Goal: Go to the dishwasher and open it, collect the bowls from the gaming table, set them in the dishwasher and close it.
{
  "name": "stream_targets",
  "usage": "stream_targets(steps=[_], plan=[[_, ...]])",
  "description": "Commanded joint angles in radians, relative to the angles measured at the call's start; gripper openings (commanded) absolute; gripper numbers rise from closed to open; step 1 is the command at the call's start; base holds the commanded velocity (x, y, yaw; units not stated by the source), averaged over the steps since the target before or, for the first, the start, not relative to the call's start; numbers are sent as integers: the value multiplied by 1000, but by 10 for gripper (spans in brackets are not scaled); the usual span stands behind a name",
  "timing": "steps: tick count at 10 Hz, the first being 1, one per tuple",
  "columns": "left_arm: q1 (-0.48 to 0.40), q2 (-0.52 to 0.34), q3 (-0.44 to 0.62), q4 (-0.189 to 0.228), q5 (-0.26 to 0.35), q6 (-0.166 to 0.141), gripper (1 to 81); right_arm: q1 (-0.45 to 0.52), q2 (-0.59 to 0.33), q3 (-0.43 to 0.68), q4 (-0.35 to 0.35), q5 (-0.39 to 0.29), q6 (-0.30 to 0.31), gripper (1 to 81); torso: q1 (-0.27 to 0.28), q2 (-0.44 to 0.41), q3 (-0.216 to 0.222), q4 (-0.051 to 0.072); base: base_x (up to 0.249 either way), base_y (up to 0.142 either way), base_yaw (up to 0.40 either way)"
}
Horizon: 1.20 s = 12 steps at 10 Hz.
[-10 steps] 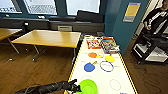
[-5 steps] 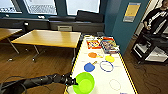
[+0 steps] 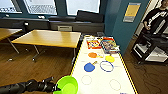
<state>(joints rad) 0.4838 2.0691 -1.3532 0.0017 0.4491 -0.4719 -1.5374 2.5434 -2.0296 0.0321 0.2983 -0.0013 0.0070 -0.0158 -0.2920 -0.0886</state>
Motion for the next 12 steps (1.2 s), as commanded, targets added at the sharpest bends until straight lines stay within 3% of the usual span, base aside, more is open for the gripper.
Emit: stream_targets(steps=[1, 4, 5, 7, 9, 12], plan=[[291, -220, 135, 242, -222, 7, 10, 3, -38, -1, -12, -56, 4, 10, 0, 0, 0, 0, 0, 0, 0], [546, -236, 83, 348, -412, 7, 10, -16, -38, -26, -3, -61, 10, 10, 0, 0, 0, 0, 0, 0, 0], [610, -221, 42, 368, -481, 7, 10, -19, -38, -36, -4, -70, 20, 10, 0, 0, 0, 0, 0, 0, 0], [709, -170, -53, 399, -550, 7, 10, -31, -38, -47, -17, -107, 20, 10, 0, 0, 0, 0, 0, 0, 0], [775, -104, -145, 418, -584, 7, 10, -46, -36, -53, -20, -107, 18, 10, 0, 0, 0, 0, 0, 0, 0], [833, -26, -244, 442, -590, 7, 10, -57, -7, -78, -20, -103, 10, 10, 0, 0, 69, 0, 0, 0, 0]])
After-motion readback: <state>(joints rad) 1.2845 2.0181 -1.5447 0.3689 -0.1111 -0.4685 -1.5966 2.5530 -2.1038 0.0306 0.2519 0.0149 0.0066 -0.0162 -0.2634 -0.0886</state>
